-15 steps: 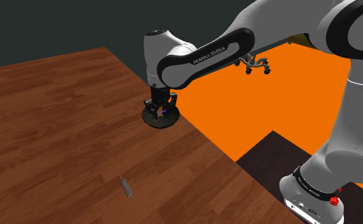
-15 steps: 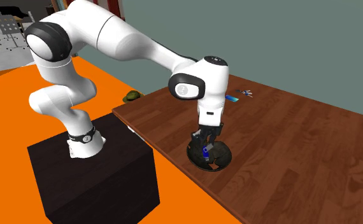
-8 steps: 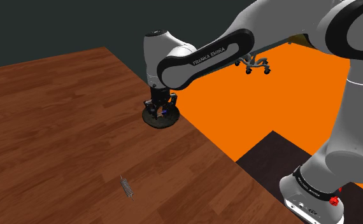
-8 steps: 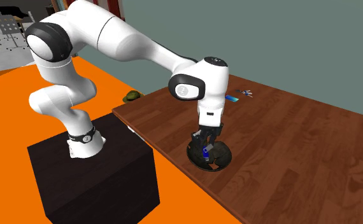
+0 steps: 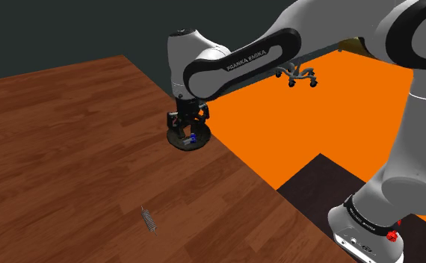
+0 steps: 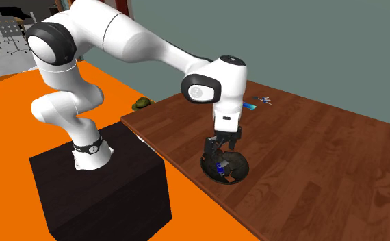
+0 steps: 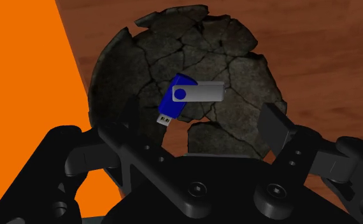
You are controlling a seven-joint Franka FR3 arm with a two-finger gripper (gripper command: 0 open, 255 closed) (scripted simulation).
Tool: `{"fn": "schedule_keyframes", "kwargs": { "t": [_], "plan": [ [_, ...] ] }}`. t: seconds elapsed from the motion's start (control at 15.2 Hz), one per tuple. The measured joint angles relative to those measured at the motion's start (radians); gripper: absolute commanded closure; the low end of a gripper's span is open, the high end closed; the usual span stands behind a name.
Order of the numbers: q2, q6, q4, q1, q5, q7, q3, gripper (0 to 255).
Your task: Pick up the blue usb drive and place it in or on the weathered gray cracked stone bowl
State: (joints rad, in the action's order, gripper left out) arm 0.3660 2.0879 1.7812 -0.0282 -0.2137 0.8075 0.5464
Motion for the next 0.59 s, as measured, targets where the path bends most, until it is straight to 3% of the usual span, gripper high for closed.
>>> {"fn": "schedule_keyframes", "kwargs": {
  "t": [0.26, 0.59],
  "plan": [
    [-0.037, -0.067, -0.036, 0.009, 0.024, -0.018, 0.01, 0],
    [-0.037, -0.074, -0.042, 0.007, 0.025, -0.016, 0.011, 0]
  ]
}}
